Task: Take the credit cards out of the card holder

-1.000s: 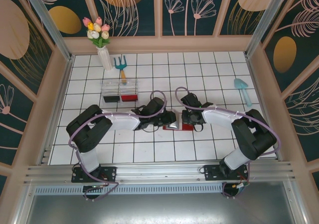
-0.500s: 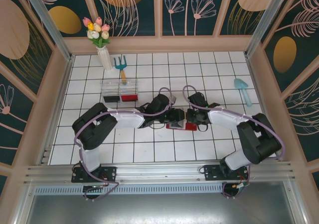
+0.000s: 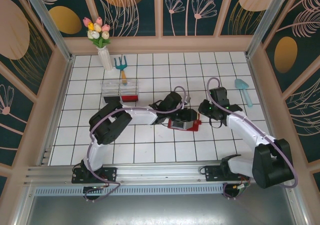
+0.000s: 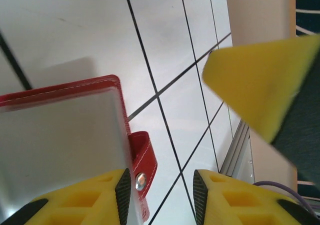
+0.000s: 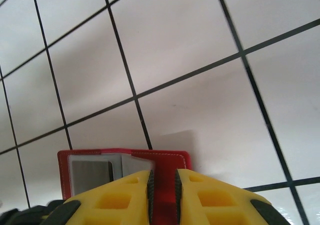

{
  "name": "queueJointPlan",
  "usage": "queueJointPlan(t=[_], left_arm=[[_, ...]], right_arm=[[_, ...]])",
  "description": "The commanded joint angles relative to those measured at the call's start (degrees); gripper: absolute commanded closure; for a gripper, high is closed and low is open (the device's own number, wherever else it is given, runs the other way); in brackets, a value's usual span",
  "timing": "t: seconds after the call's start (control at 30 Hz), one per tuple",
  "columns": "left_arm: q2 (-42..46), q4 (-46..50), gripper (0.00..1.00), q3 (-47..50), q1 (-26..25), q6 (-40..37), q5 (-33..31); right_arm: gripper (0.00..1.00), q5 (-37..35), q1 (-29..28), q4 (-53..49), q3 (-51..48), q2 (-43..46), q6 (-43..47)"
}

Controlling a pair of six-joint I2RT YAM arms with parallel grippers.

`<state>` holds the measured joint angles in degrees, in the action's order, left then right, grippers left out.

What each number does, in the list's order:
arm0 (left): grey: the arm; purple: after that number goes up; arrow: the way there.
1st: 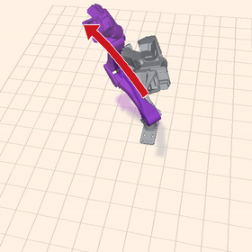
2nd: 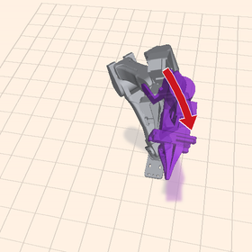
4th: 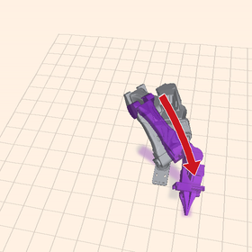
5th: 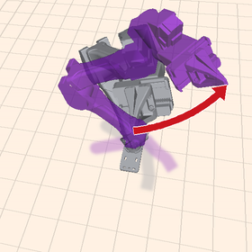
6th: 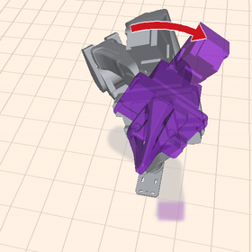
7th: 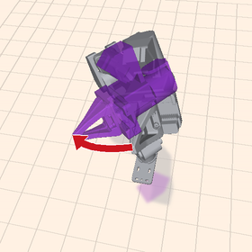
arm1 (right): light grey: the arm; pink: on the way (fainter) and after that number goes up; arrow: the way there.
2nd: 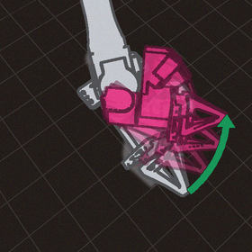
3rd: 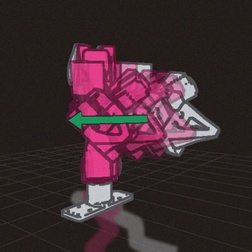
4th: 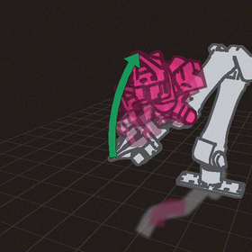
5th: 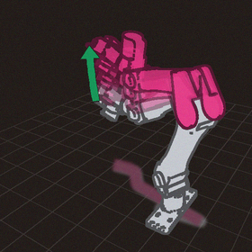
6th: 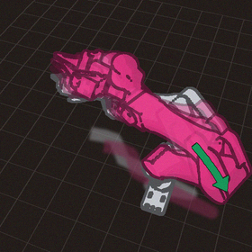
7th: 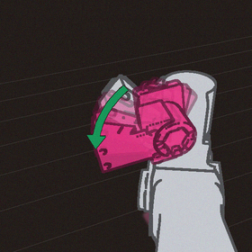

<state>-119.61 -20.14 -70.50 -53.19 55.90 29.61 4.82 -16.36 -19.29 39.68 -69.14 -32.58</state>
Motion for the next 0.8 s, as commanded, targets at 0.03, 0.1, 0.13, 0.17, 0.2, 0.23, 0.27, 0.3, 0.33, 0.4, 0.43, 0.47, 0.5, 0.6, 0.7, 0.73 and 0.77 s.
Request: queueJointPlan(t=[0.03, 0.1, 0.13, 0.17, 0.2, 0.23, 0.27, 0.3, 0.33, 0.4, 0.43, 0.47, 0.5, 0.6, 0.7, 0.73, 0.77], left_arm=[[-1.09, 3.14, 0.59, -1.31, -0.52, -1.66, 1.26], [-0.48, 3.92, 0.60, -0.55, -0.54, -1.88, 0.42], [-0.19, 4.03, 0.60, -0.12, -0.56, -1.86, 0.32], [0.16, 4.34, 0.61, 0.43, -0.56, -2.04, 0.06], [0.55, 4.47, 0.61, 0.95, -0.56, -2.30, -0.16], [0.81, 4.50, 0.61, 1.51, -0.51, -2.45, -0.25], [0.88, 4.48, 0.61, 1.91, -0.52, -2.43, -0.11], [0.66, 4.34, 0.62, 2.16, -0.54, -2.30, 0.41], [0.57, 4.14, 0.62, 2.44, -0.52, -2.12, 0.56], [0.86, 3.37, 0.63, 3.25, -0.56, -1.84, 0.43], [1.13, 3.32, 0.63, 3.34, -0.58, -1.84, 0.33], [1.47, 3.63, 0.63, 3.35, -0.59, -2.00, -0.11], [1.82, 3.90, 0.63, 3.35, -0.59, -2.21, -0.42], [3.76, 4.44, 0.63, 3.87, -0.52, -2.50, -1.89], [8.20, 6.14, 0.62, 4.64, -0.24, -3.35, -5.64], [9.47, 6.49, 0.62, 4.84, 0.09, -3.50, -6.31], [10.74, 7.34, 0.61, 4.93, 0.48, -3.74, -6.96]], right_arm=[[0.78, 3.99, 1.17, -0.21, -0.73, 1.17, -0.47], [0.78, 6.41, 1.23, 1.22, -1.20, 0.22, -0.68], [0.79, 7.39, 1.18, 1.93, -1.48, -0.34, -0.88], [0.79, 8.80, 1.17, 2.79, -1.71, -1.10, -0.99], [0.80, 10.25, 1.19, 3.62, -1.80, -2.00, -1.21], [0.83, 11.34, 1.16, 4.27, -1.88, -2.78, -1.43], [0.86, 12.61, 1.15, 5.28, -2.02, -3.67, -1.67], [0.87, 13.59, 1.21, 6.10, -2.08, -4.49, -1.86], [0.88, 14.16, 1.16, 6.56, -2.02, -5.38, -2.09], [0.90, 15.79, 1.20, 7.33, -1.84, -7.68, -2.03], [0.91, 15.83, 1.21, 7.11, -1.80, -8.73, -2.18], [0.92, 15.67, 1.23, 6.91, -1.94, -9.71, -2.23], [0.92, 15.57, 1.29, 6.89, -2.32, -10.83, -2.06], [0.93, 15.14, 1.59, 6.90, -3.44, -13.27, -1.63], [0.93, 14.31, 1.92, 6.46, -4.12, -15.40, -0.51], [0.93, 14.02, 1.95, 6.48, -4.30, -15.90, -0.16], [0.93, 13.63, 1.89, 6.39, -4.34, -16.41, 0.20]])
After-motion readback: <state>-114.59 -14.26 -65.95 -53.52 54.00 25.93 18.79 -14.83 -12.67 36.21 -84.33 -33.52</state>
